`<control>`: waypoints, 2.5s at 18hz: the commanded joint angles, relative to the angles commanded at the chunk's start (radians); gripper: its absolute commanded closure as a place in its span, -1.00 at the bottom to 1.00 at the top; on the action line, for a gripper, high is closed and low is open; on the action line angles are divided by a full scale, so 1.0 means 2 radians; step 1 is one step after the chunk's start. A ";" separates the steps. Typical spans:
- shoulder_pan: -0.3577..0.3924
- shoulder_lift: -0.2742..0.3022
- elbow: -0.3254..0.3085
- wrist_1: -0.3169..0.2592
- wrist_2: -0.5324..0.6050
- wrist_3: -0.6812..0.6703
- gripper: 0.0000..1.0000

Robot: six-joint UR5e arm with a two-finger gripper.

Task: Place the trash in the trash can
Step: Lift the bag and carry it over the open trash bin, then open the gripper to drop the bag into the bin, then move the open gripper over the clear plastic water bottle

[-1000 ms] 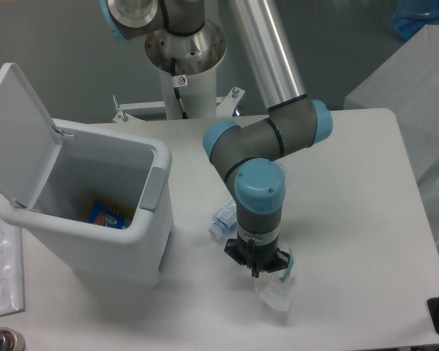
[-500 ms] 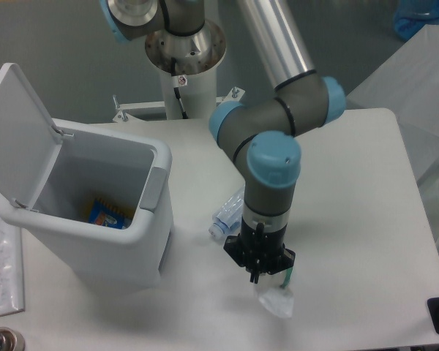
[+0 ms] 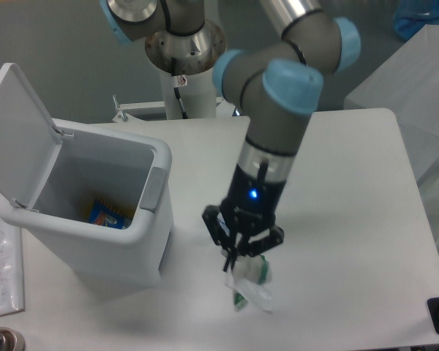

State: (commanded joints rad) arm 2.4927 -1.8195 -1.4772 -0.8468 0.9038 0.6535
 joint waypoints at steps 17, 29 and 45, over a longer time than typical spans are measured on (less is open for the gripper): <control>-0.047 0.158 -0.124 0.002 -0.063 0.025 -0.68; 0.017 0.117 -0.116 0.000 -0.062 0.031 -1.00; 0.086 -0.050 -0.066 -0.040 0.066 0.153 -1.00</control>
State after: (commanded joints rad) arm 2.6646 -1.9190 -1.6090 -0.9262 1.0366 0.9600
